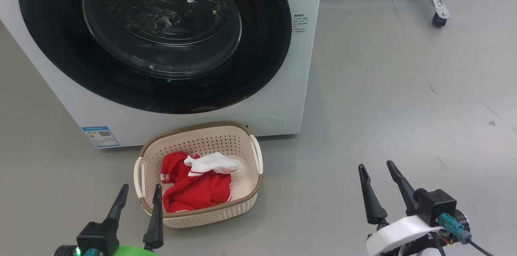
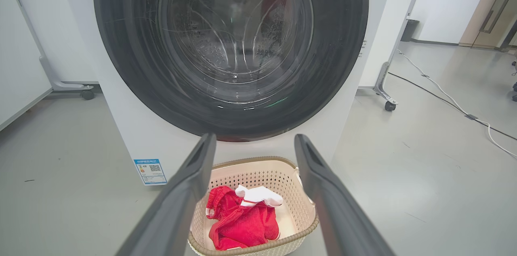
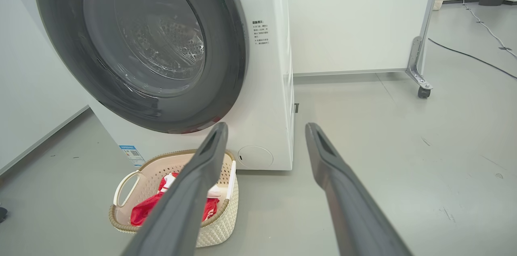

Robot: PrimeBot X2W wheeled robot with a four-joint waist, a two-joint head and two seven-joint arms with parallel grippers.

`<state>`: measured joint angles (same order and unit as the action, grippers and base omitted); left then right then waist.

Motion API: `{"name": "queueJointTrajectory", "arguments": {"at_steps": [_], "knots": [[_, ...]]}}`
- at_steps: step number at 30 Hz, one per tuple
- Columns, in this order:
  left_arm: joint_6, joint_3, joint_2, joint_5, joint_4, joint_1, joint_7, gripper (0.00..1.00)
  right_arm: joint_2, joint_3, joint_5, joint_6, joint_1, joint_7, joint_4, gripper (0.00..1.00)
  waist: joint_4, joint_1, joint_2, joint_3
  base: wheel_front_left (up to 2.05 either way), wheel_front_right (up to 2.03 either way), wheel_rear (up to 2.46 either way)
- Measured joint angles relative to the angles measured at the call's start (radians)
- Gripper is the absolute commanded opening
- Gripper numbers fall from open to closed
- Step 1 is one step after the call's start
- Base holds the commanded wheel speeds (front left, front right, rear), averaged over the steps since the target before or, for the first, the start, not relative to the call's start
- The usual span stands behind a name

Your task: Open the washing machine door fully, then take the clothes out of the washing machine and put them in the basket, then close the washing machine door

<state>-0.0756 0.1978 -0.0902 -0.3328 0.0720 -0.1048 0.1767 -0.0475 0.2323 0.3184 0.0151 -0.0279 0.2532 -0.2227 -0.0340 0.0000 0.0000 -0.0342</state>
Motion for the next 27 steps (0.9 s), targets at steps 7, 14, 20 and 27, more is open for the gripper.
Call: {"name": "queueJointTrajectory", "arguments": {"at_steps": [7, 14, 20, 27], "knots": [[0.001, 0.003, 0.009, 0.0, 0.023, -0.004, -0.001, 0.0, 0.004, 0.001, -0.001, 0.0, -0.008, -0.001, -0.02, 0.0, 0.001, 0.0, 0.0, -0.002, 0.0, 0.0, 0.0], [0.002, 0.012, 0.024, -0.008, 0.089, -0.023, -0.001, 0.0, 0.012, 0.005, 0.005, 0.001, -0.056, -0.001, -0.082, 0.0, 0.001, 0.0, 0.0, -0.002, 0.0, 0.0, 0.0], [0.012, 0.011, 0.026, -0.078, 0.086, -0.023, -0.001, 0.0, 0.012, 0.002, 0.075, 0.004, -0.059, -0.004, -0.068, 0.0, 0.003, 0.0, 0.0, 0.0, 0.0, 0.0, 0.0], [0.023, -0.004, 0.027, -0.183, 0.084, -0.023, -0.021, 0.0, 0.013, -0.02, 0.185, 0.01, -0.059, -0.021, -0.057, 0.0, 0.006, 0.0, 0.0, 0.002, 0.0, 0.0, 0.0]]}}
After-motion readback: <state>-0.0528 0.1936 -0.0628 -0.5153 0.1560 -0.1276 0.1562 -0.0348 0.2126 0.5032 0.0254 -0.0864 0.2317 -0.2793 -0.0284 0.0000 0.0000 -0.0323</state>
